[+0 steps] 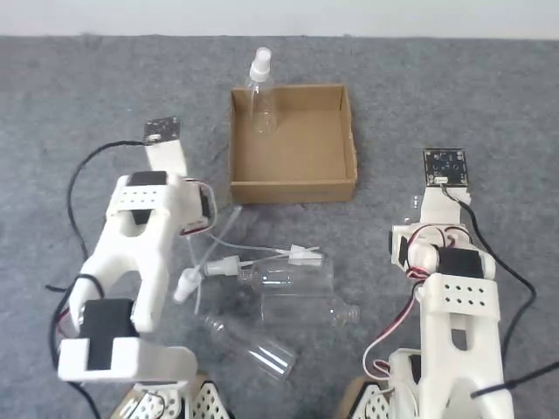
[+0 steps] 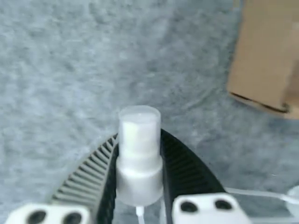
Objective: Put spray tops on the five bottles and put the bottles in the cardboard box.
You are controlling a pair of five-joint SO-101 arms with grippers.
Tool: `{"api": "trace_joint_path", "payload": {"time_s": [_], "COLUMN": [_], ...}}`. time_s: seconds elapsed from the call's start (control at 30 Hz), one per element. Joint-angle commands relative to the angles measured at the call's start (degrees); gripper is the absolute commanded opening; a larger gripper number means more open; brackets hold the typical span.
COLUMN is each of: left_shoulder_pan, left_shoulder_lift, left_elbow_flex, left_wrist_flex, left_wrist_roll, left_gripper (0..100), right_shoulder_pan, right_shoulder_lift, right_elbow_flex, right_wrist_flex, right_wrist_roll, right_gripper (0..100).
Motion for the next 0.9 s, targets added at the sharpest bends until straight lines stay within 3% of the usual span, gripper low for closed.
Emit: {"api": "trace_joint_path", "payload": {"time_s": [0.0,0.2,0.4,0.87], "left_shoulder_pan": [-1.7,-1.6,-1.7,-1.7], "left_shoulder_lift": [-3.7,-3.6,-3.6,-3.6], "left_elbow_flex": [1.4,4.0,4.4,5.1], "left_wrist_flex": [-4.4,-7.2,-6.9,-7.2], "left_wrist_roll": [-3.6,-6.0,-5.8,-5.8], "left_gripper": [7,8,18,18], "right_shoulder_pan": [0.6,0.6,0.6,0.6], "right_shoulder_lift": [-1.7,-1.7,-1.7,-1.7], "right_elbow_flex": [-0.3,-0.2,-0.2,-0.2], "right_wrist_flex": [-1.4,-1.4,-1.4,-1.4], "right_wrist_roll": [0.0,0.0,0.0,0.0], "right_gripper": [2.6,2.6,2.7,2.7]}}
